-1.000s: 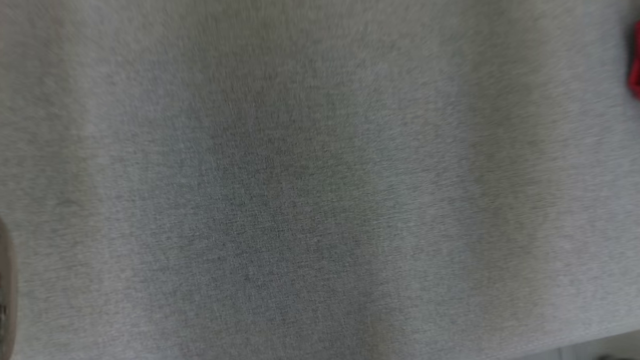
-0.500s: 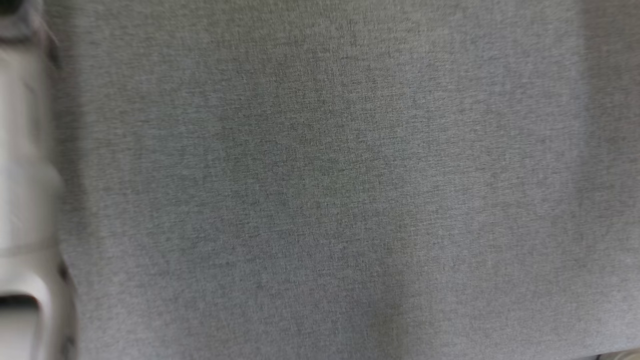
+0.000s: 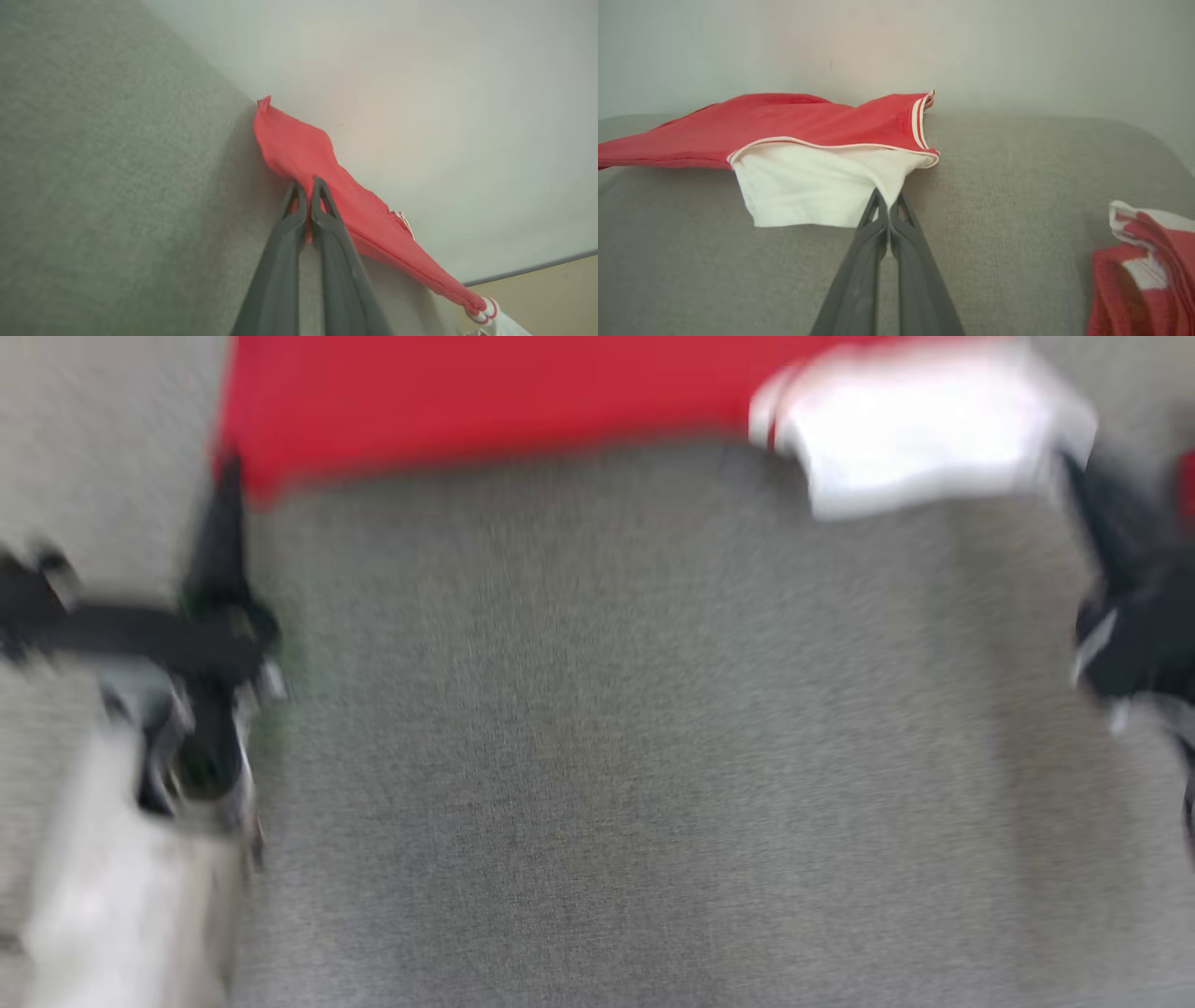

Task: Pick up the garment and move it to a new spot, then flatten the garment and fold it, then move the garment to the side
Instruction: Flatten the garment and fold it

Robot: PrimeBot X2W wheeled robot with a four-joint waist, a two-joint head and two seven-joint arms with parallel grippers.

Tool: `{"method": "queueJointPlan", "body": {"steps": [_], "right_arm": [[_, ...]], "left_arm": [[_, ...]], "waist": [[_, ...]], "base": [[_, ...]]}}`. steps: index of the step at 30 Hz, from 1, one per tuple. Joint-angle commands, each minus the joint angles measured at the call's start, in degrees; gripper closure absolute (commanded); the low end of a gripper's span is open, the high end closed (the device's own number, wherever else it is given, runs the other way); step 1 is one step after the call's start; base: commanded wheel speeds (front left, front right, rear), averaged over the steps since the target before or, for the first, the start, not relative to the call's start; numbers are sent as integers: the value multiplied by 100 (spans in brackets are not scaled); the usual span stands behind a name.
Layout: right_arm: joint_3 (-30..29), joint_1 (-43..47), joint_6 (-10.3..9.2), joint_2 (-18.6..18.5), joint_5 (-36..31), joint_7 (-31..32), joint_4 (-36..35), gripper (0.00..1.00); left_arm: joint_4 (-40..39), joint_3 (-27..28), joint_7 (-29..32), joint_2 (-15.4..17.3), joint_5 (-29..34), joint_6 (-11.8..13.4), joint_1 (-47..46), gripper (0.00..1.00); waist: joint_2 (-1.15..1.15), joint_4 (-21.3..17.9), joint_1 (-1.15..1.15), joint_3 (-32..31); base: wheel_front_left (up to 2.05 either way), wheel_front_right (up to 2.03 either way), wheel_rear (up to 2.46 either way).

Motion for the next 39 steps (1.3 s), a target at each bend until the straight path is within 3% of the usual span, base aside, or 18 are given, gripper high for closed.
{"method": "queueJointPlan", "body": {"steps": [1, 7, 13, 19, 27, 36, 39], "right_arm": [[-137, 505, -14, 122, -62, 324, -167, 100], [-651, 2132, -14, 630, -458, 1705, -998, 100], [-940, 3230, -14, 1145, -841, 2487, -1575, 100], [-1093, 3912, -14, 1435, -1248, 2702, -1583, 100], [-1171, 4406, -14, 1406, -1556, 2945, -1340, 100], [-1129, 4936, -14, 1487, -1426, 3659, -1427, 100], [-1176, 4828, -14, 1511, -1359, 3588, -1568, 100]], "left_arm": [[60, -70, 103, -69, -86, 77, 656, 100], [-262, -203, 101, -159, -37, 201, 1775, 100], [-481, -289, -104, -175, 133, 302, 2561, 100], [-619, -503, -178, -130, 404, 508, 3328, 100], [-858, -639, -40, 38, 598, 789, 4024, 100], [-1064, -909, 181, 298, 883, 1005, 4511, 100], [-1172, -927, 248, 316, 881, 1048, 4513, 100]], "waist": [[2, -24, 3, -1216], [2, 45, 3, -1699], [2, 44, 3, -1988], [2, 35, 3, -2222], [2, 53, 3, -2338], [2, 58, 3, -2411], [2, 64, 3, -2389]], "base": [[0, 0, 0], [0, 0, 0], [0, 0, 0], [0, 0, 0], [0, 0, 0], [0, 0, 0], [0, 0, 0]]}}
